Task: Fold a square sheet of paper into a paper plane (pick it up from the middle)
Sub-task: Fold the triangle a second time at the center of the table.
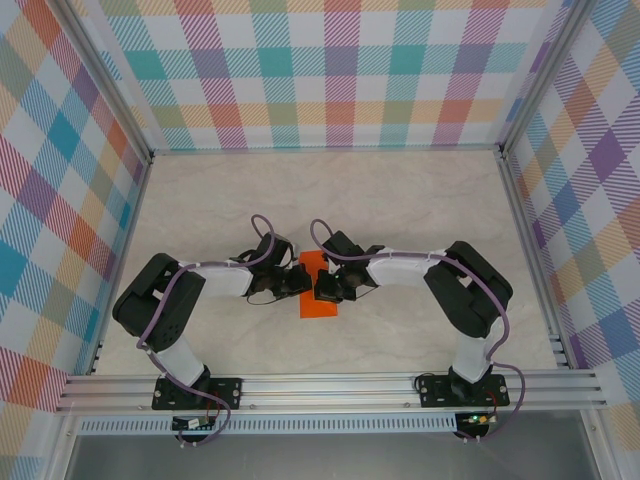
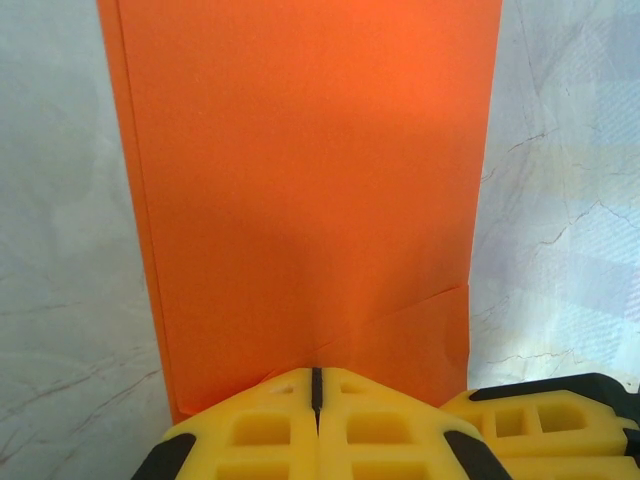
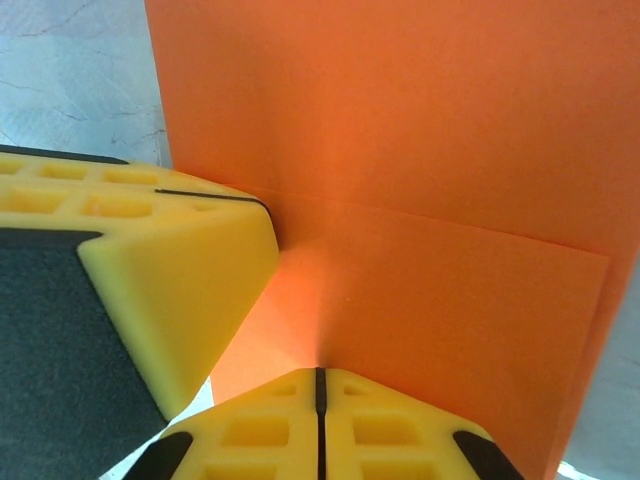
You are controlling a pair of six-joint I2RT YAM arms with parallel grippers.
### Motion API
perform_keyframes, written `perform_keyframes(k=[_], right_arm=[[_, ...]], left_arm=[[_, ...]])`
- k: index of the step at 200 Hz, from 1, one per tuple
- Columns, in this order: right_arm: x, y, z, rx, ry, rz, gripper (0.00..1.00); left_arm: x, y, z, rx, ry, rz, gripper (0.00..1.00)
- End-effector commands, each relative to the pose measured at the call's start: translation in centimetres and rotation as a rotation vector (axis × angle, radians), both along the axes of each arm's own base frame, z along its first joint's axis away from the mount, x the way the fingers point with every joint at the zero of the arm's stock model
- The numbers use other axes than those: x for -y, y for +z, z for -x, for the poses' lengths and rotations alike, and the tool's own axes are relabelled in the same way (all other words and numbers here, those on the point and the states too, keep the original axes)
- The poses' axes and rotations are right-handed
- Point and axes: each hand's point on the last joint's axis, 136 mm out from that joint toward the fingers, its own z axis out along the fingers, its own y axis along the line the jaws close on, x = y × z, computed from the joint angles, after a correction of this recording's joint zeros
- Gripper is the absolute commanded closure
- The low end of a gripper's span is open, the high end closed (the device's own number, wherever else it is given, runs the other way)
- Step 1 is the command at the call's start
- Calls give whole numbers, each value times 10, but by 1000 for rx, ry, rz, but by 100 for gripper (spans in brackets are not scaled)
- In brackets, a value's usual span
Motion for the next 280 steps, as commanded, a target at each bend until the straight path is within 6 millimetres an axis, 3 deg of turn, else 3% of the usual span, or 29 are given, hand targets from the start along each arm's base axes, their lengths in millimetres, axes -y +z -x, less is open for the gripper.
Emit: perform_keyframes(k=[1,76,144,222,235,264,280], right_arm=[[-10,2,-5,14,-3,-23,93],[1,-17,0,-13,14,46,93],[47,-25,46,-90,129,152,93],[90,-24,67,-108,139,209,93],[86,-14,61,-77,132,181,93],[51,28,35,17,110,36,92],[40,32,20,46,89,18,92]], left_arm=[[-32,-41,13,-97,64,-141,95],[-35,-44,14,-105,75,-157,96],[-46,-55,17,-134,97,-221,96],[-47,-57,17,-142,98,-230,96],[-46,-57,17,-142,97,-226,96],[-44,-57,17,-147,94,-217,96],[-43,-57,16,-148,96,-208,96]])
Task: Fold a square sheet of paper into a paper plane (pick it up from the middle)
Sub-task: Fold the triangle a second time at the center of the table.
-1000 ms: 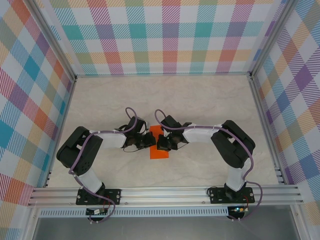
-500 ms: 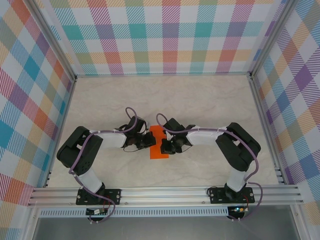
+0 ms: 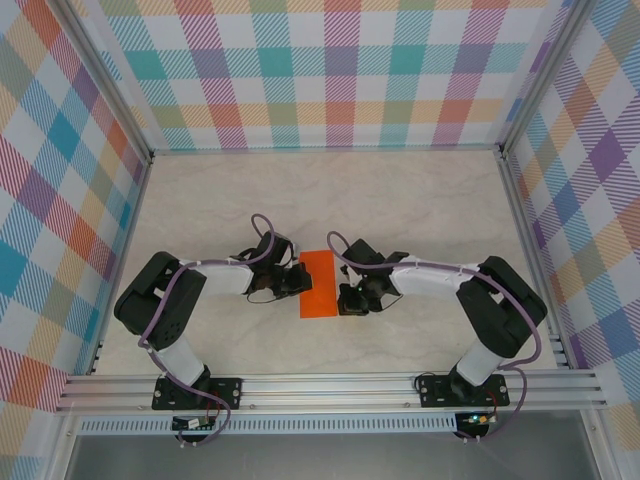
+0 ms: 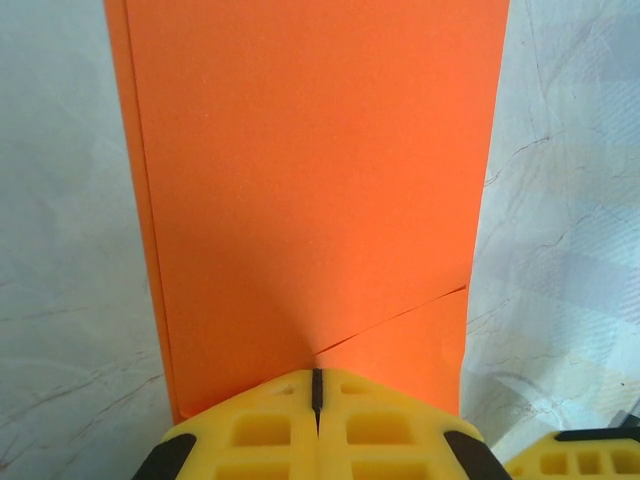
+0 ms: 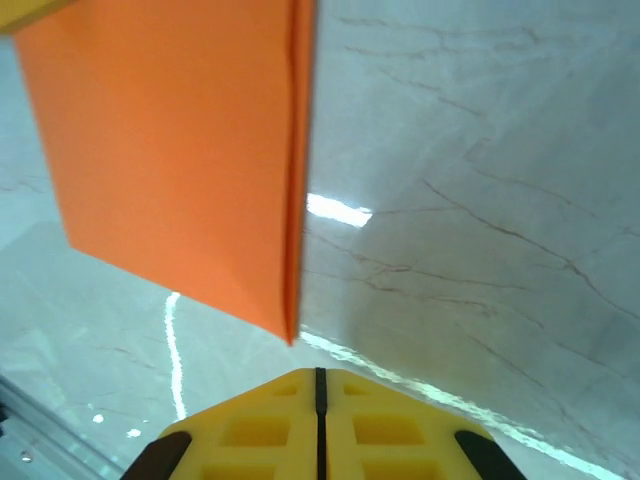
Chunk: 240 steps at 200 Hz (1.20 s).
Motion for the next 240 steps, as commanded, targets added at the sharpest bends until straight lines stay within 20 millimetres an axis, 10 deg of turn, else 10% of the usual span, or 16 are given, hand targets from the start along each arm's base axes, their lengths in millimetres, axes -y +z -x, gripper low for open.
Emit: perform_keyframes(k=[1,53,127,240], right_arm=[[-21,24,-21,51,-16,-70,92],[-40,3,-38,24,-22,-55,92],[-2,-30,-2,-72,-25,59,92],[5,-46,5,-118,-76,86,93]], left_arm=[[-42,-55,17,-121,89,-209,96],[-40,-54,16,-126,86,-201,96],[-37,-40,9,-98,79,-193,96],[17,43,7,45,-7,70,94]])
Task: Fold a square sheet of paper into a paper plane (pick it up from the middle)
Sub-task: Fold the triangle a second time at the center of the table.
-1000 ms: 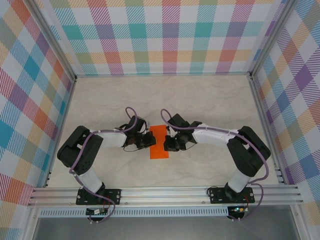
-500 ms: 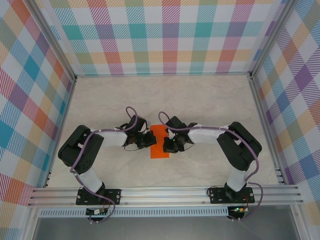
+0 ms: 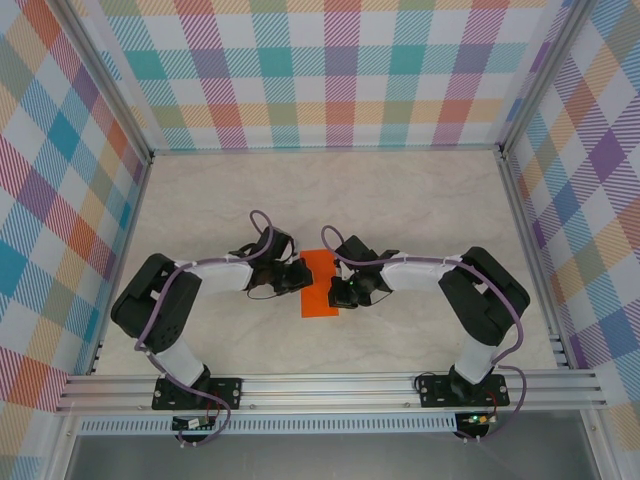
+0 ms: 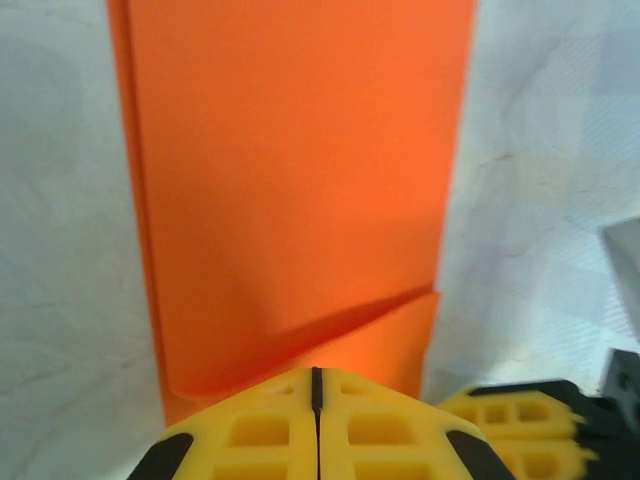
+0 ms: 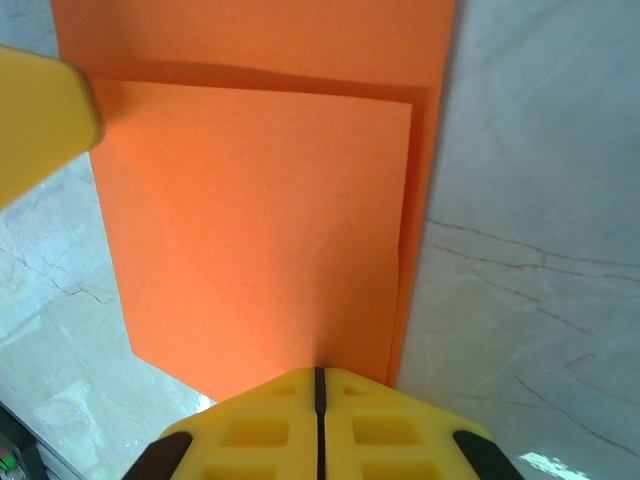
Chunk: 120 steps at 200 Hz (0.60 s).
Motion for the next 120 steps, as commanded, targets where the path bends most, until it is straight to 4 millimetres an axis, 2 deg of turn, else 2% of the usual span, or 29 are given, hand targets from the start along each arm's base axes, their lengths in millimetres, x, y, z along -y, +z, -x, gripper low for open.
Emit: perform_keyframes(k=[1,81,120], right_arm=[[27,-31,27,-134,-23,126,93],[29,-35,29,-147,-28,142,93],[32,-38,31,-154,-30,154,93]], left_arm=[[10,19,9,38,-17,50,94],[28,-12,27,-39,-87,14,94],[32,-18,29,-48,-96,32,94]])
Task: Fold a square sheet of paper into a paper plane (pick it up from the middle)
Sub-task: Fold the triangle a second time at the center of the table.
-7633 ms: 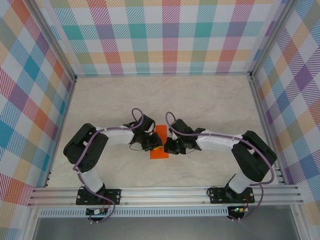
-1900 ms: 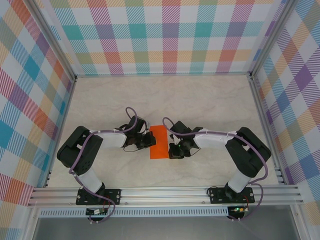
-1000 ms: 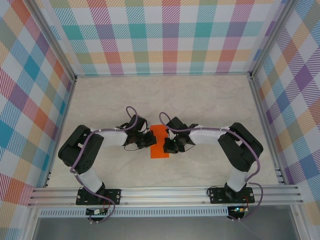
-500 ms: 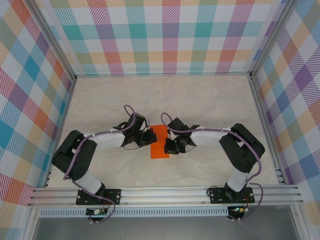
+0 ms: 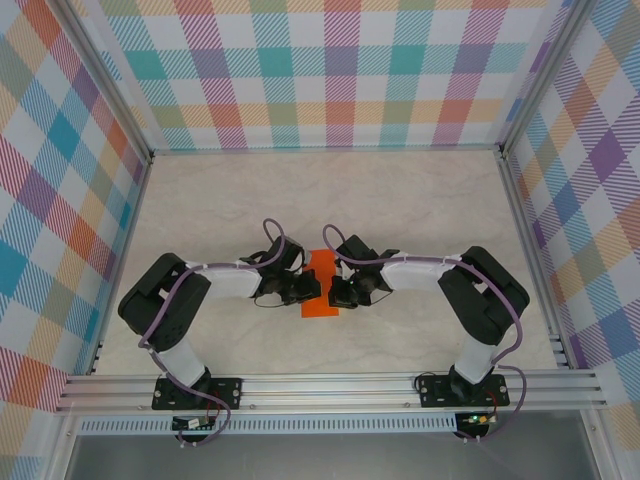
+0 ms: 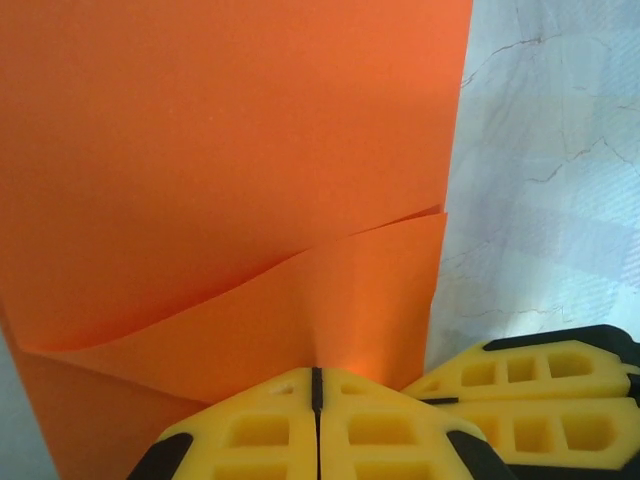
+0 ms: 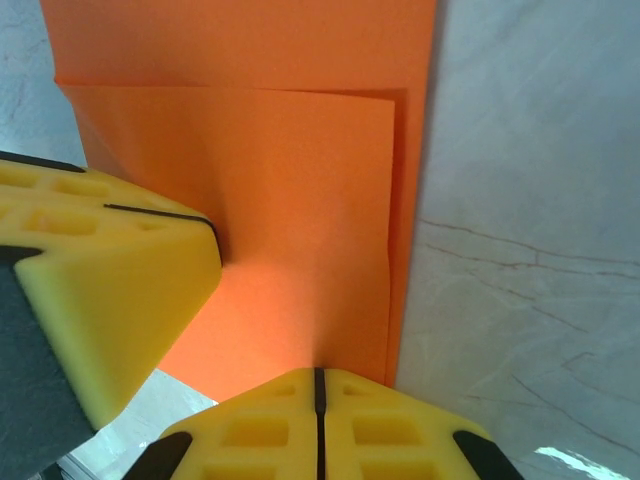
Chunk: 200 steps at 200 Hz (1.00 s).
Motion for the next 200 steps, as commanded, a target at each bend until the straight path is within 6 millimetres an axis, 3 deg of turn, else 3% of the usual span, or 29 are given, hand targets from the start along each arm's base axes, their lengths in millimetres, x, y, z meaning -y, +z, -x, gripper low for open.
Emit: perform_keyframes(k=[1,22,61,112,200], right_arm=[[32,-37,31,-134,-7,157,93],[35,-41,32,-140,-8,177,93],[48,-51,37,-157,-10,241,93],[58,-61,43,-177,-12,289,93],[73,-72,52,-209,-17,355,93]], left_arm=[[10,1,2,2,-16,40,94],[2,-8,0,5,5,-9,95],[-33,-26,-6,31,91,-188,95],[-63,-41,-8,28,161,-233,95],[-89,-36,-24,50,244,-236,95]])
